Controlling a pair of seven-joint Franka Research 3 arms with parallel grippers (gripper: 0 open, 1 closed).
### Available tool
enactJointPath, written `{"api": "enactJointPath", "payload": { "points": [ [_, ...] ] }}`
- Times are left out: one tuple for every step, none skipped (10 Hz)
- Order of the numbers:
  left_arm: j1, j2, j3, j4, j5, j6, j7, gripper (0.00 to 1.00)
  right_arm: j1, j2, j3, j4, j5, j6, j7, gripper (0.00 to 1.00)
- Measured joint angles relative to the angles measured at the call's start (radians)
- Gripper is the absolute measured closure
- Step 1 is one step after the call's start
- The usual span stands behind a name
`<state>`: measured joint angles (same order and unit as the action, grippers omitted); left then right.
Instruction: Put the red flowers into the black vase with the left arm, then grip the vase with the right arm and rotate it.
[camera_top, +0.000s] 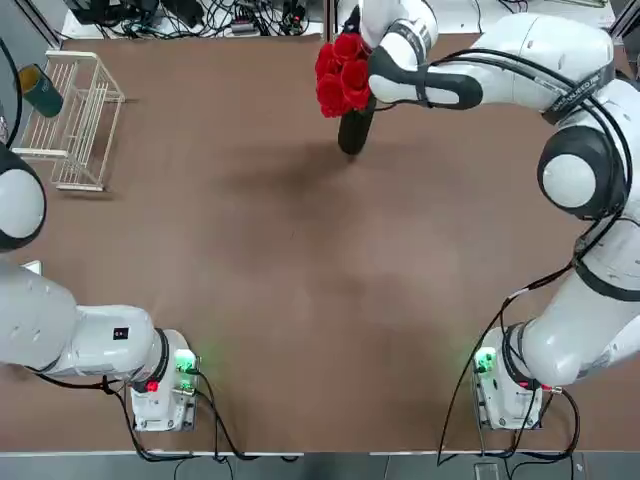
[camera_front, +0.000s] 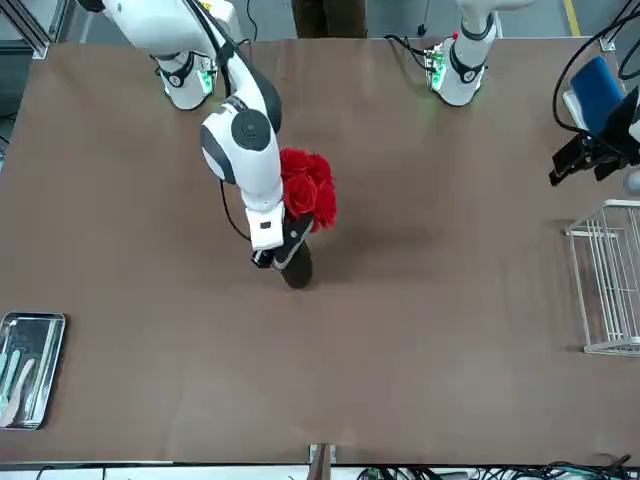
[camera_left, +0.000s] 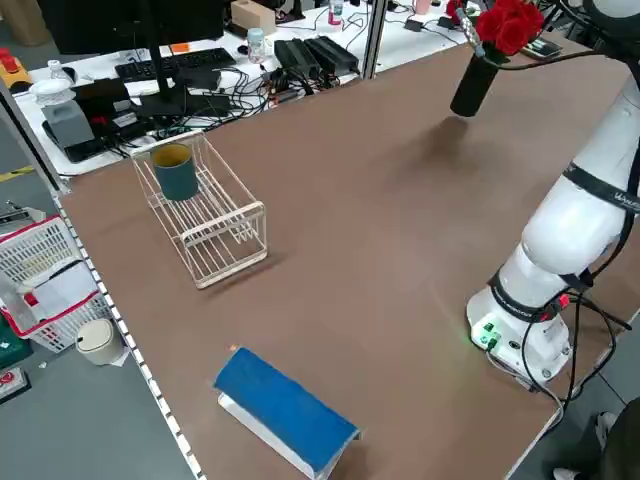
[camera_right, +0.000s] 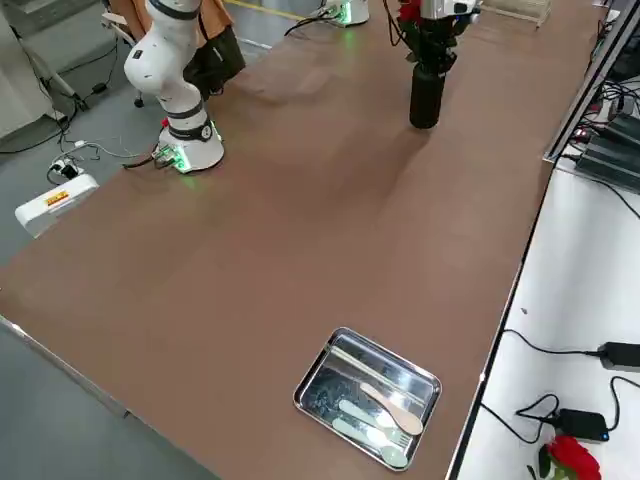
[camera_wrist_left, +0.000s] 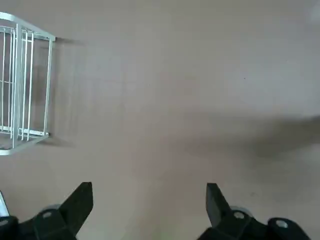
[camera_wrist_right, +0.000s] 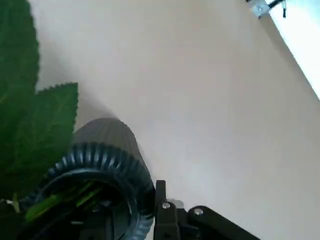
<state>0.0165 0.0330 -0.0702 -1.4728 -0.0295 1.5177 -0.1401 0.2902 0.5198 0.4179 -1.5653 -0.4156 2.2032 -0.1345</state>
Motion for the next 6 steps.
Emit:
{"api": "enactJointPath", "payload": {
  "points": [
    [0.0,0.0,0.0,0.0,0.0,0.0,0.0,0.0,0.003,0.019,0.0,0.0,-0.011,0.017,-0.017,0.85],
    [0.0,0.0,0.0,0.0,0.0,0.0,0.0,0.0,0.007,0.033,0.0,0.0,-0.032,0.026,-0.018,0.85],
    [0.0,0.0,0.0,0.0,0.0,0.0,0.0,0.0,0.009,0.039,0.0,0.0,-0.044,0.029,-0.018,0.85],
    [0.0,0.0,0.001,0.0,0.0,0.0,0.0,0.0,0.01,0.04,0.0,0.001,-0.045,0.029,-0.019,0.86],
    [0.0,0.0,0.001,0.0,0.0,0.0,0.0,0.0,0.01,0.04,0.0,0.002,-0.046,0.029,-0.019,0.84],
    [0.0,0.0,0.001,0.0,0.0,0.0,-0.001,0.0,0.011,0.04,0.0,0.002,-0.046,0.029,-0.019,0.81]
  ]
}}
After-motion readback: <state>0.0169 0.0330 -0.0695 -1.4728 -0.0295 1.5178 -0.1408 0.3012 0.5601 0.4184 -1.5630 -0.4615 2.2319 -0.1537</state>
